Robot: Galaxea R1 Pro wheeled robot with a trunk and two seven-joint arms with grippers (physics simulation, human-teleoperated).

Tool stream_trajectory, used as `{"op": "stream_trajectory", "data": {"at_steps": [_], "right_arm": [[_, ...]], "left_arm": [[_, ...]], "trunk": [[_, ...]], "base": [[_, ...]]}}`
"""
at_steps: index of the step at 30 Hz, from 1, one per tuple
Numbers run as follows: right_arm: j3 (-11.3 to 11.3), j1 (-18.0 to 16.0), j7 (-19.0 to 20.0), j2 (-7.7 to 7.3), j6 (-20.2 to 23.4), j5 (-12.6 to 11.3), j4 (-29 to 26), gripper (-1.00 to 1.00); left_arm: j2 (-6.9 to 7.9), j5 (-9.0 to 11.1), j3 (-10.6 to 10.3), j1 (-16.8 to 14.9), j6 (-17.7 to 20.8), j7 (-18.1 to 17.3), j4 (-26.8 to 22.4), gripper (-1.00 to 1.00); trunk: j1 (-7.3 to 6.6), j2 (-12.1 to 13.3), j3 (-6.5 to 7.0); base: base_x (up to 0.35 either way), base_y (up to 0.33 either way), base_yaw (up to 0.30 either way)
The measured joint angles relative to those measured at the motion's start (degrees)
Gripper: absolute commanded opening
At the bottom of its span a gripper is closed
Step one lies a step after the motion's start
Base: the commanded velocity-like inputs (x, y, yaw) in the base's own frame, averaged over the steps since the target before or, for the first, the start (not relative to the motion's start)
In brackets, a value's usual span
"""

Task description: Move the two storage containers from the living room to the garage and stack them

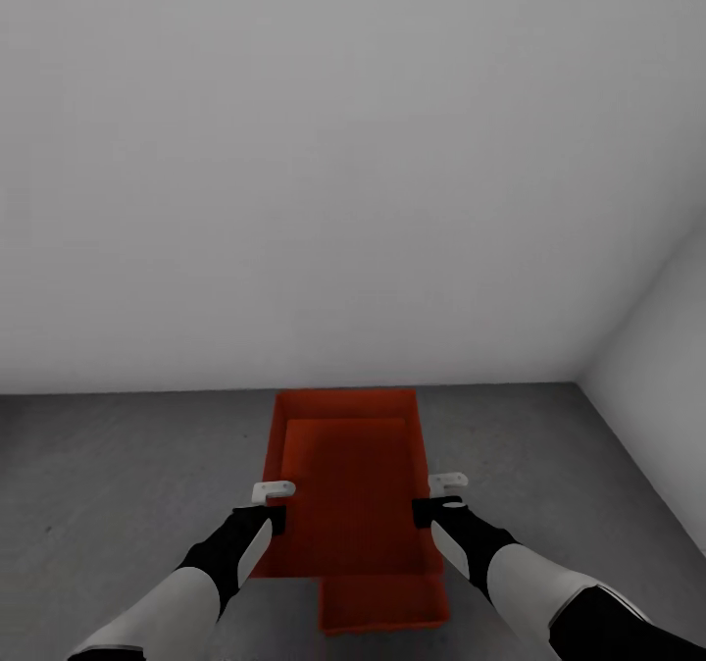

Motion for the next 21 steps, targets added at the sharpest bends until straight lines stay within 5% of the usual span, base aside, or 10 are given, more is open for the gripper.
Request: {"op": "stream_trajectory", "data": {"at_steps": [8,21], "right_arm": [[-0.1,0.02,-0.01,0.02,0.02,0.09,0.0,-1.0],[-0.04,0.02,-0.02,0.0,0.21,0.06,0.0,-1.0]], "left_arm": [[0.03,0.07,-0.04,0.0,0.02,-0.01,0.02,-1.0],[-0.01,0.02,0.06,-0.01,0.1,-0.03,0.11,-1.0]], "trunk": [[0.0,0.0,0.0],[0.0,0.0,0.0]], "base": [[0.0,-0.015,0.127],[0.0,-0.182,0.002]]}}
